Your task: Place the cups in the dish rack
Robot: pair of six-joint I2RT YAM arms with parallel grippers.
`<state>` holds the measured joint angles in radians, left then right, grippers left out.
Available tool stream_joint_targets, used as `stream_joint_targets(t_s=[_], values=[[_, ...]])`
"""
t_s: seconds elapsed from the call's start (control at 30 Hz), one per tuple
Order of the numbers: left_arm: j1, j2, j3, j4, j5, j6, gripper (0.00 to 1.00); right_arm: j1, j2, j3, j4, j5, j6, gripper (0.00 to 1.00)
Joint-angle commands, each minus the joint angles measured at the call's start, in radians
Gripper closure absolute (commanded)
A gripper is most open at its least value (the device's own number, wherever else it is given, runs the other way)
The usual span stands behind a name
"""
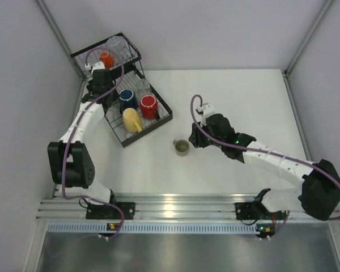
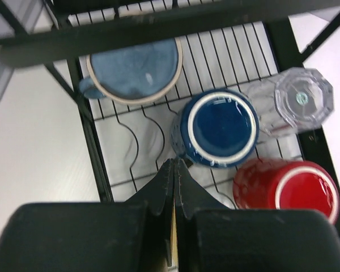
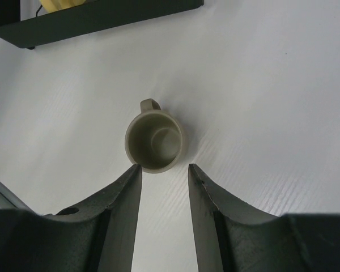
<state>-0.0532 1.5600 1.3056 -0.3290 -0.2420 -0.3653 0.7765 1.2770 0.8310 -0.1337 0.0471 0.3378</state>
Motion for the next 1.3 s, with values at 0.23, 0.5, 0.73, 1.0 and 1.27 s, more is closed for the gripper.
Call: stream_joint_targets(t_s=[0.23,0.5,0.73,1.0,1.27], values=[[0.003,0.173,0.106,0.081,-0.079,0.057,1.0,-0.01,-0.084,0.04,0.048,0.033,-0.052,0.6],[-0.005,0.227,0.104,0.116,-0.04,0.061,1.0,-0.016,-0.085,0.062,0.04,0.037,-0.062,0.6],[-0.017,0.244,0.119,0.125,0.003,0.062,1.0,-0.016,-0.103,0.054,0.048,0.043,-0.056,0.6],[-0.033,0.253,0.135,0.137,0.013,0.065,1.0,-0.017,-0.123,0.037,0.042,0.06,-0.059,0.6],[-0.036,0.272,0.141,0.139,0.024,0.063,1.0,-0.023,-0.148,0.019,0.046,0.062,-0.056,0.6]])
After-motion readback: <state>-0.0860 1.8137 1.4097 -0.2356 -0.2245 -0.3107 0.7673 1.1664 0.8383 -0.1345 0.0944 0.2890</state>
